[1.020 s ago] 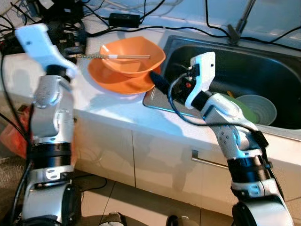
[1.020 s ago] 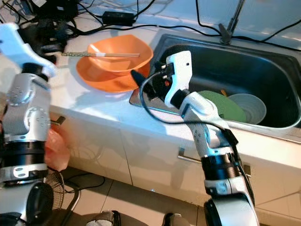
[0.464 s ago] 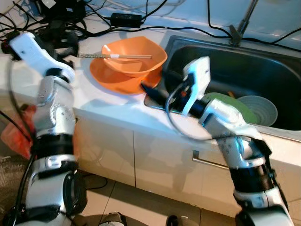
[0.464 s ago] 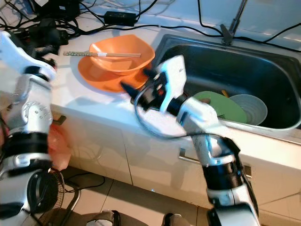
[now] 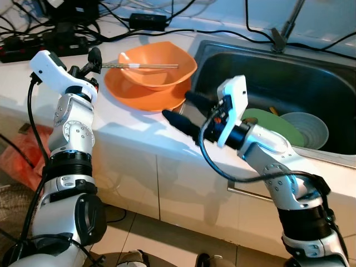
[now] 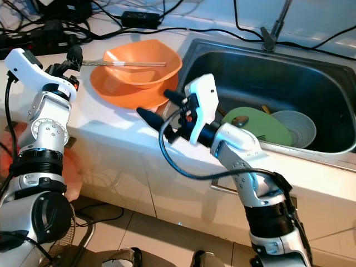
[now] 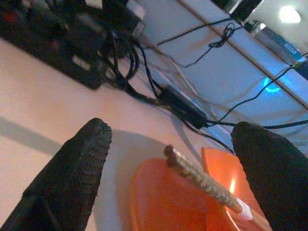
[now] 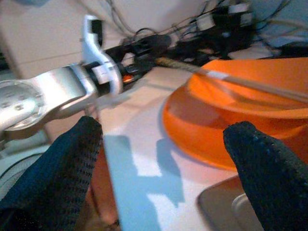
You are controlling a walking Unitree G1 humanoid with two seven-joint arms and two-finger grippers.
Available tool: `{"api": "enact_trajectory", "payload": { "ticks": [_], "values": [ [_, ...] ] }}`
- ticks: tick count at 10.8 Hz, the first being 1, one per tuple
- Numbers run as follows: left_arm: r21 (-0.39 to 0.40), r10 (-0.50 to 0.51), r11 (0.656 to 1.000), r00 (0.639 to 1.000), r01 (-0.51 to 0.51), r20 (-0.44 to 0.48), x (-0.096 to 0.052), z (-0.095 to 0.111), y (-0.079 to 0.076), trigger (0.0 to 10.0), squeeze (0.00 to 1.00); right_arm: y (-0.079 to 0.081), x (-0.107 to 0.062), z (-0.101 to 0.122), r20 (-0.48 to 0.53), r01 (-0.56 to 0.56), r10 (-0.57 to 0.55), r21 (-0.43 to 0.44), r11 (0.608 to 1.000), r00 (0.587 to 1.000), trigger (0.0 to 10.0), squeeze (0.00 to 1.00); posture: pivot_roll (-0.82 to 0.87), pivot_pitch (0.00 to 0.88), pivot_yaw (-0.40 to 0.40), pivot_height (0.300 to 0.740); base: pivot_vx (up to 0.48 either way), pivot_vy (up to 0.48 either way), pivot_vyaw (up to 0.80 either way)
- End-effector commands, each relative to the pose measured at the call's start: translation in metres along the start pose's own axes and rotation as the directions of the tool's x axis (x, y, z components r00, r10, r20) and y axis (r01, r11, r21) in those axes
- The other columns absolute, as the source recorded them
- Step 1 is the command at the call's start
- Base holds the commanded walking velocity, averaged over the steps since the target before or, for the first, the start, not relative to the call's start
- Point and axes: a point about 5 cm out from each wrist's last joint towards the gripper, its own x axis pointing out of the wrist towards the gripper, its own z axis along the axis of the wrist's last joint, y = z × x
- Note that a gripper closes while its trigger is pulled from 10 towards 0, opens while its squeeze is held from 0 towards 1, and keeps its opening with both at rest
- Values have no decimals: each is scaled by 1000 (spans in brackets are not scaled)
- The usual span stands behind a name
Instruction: Kitchen organization
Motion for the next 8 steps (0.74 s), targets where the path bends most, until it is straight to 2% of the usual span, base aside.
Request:
{"api": "enact_trajectory", "payload": {
  "ticks": [1,2,6,7,8],
  "values": [
    [-29,-15,999,1000,15,8,3,3,-3,10000,0,9,0,1,-1,-61,61,2,998,998,10000,153,-7,168,-9,740,0,0,0],
    [-80,-34,996,999,34,3,5,3,-4,10000,0,13,-2,-1,-17,-81,81,0,997,997,10000,90,-8,167,-4,740,0,0,0],
    [-197,-182,964,983,178,-4,10,-1,-29,10000,0,9,-2,-1,-21,-47,47,-3,999,999,10000,90,-5,158,5,740,0,0,0],
    [-218,-214,953,977,208,-6,10,-3,-35,6353,0,9,-1,-1,-20,-42,42,-5,999,999,10000,90,-6,157,6,740,0,0,0],
    [-252,-235,941,972,227,-1,11,-3,-39,0,0,9,-1,-1,-20,-40,39,-6,999,999,10000,86,-5,157,5,740,0,0,0]
  ]
}}
